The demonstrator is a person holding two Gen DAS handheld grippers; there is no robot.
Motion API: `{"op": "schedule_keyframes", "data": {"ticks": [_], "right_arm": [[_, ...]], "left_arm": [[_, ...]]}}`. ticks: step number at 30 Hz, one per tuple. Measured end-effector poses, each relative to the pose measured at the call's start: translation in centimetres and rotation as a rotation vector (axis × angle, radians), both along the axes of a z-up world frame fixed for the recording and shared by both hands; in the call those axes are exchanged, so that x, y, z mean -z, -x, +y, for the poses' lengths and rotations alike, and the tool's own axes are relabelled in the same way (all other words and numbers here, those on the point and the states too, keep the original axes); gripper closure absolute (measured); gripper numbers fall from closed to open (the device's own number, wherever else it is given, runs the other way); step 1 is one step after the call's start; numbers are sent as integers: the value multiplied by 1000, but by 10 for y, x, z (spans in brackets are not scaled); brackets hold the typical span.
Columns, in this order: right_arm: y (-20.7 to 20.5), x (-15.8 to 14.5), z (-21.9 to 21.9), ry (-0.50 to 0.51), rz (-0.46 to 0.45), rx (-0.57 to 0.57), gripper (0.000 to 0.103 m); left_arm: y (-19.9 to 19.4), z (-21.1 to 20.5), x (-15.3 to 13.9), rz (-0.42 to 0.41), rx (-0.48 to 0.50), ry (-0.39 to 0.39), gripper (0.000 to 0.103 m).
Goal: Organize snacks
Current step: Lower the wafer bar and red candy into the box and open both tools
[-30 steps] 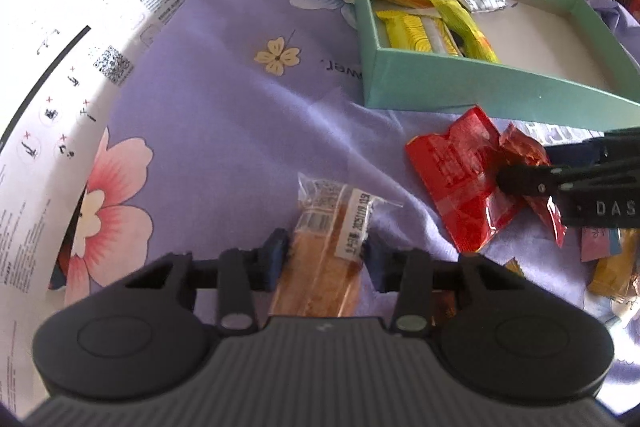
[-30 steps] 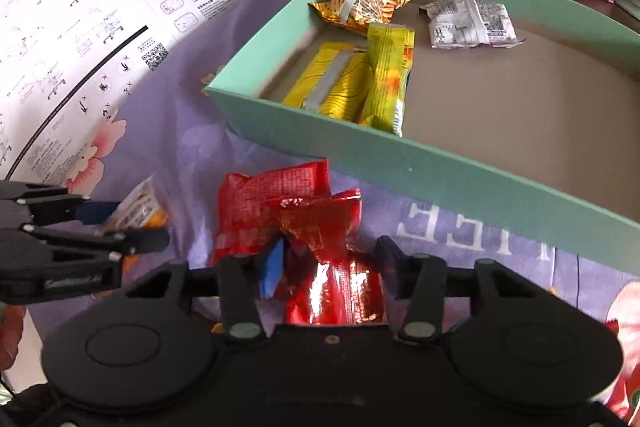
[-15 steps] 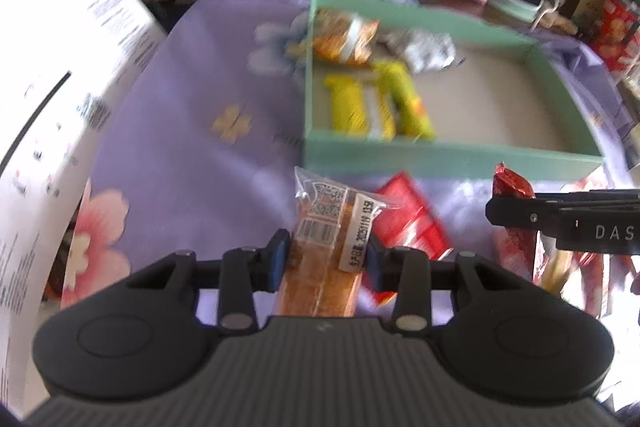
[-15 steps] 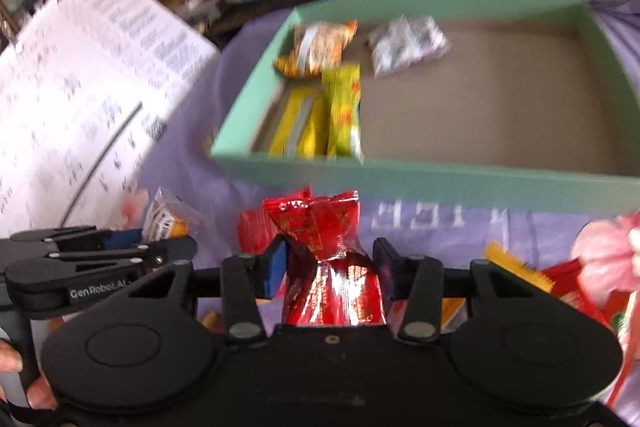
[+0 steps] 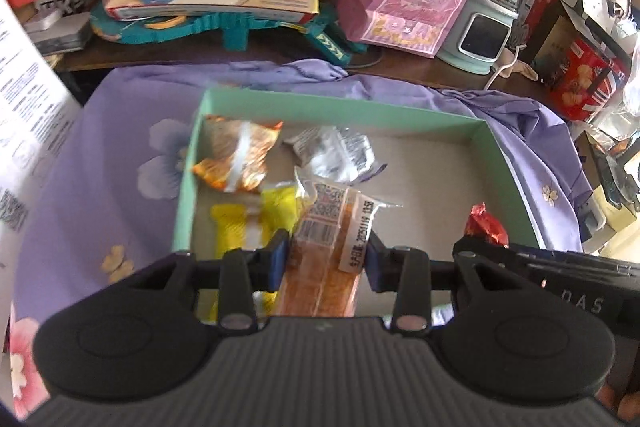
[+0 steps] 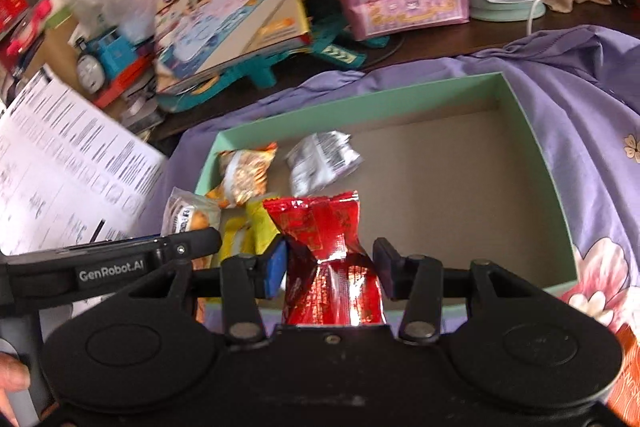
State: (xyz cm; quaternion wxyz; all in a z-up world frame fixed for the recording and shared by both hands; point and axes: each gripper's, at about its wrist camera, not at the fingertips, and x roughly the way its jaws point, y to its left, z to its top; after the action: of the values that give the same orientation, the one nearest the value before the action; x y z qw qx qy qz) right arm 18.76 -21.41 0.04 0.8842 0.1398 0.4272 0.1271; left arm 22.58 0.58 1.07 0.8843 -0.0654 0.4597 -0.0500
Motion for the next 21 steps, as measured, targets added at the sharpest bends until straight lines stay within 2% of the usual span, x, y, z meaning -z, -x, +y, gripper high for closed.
{"op": "schedule_keyframes", "data": {"ticks": [6, 10, 11, 13, 14, 15, 21], "right_arm": [[-24, 20, -9, -21, 40, 45, 58], [-33, 30, -14, -47, 63, 67, 54], [-35, 32, -16, -63, 71, 81, 53], [-34, 33, -19, -80, 78, 93, 43], [-33, 33, -21, -81, 73, 101, 33], [-32, 33, -22, -76, 66, 108, 27], [-19, 27, -24, -65, 49, 120, 14]], "left_arm": [[-25, -17, 19, 29, 14, -19, 65], [-40, -20, 31, 40, -21, -28, 63], [-42, -19, 32, 39, -36, -34, 58], [-45, -17, 32, 32, -60, -45, 28], [-44, -16, 31, 21, -69, -55, 24], [-44, -16, 30, 11, -73, -68, 20], [-31, -14, 23, -5, -68, -100, 12]]}}
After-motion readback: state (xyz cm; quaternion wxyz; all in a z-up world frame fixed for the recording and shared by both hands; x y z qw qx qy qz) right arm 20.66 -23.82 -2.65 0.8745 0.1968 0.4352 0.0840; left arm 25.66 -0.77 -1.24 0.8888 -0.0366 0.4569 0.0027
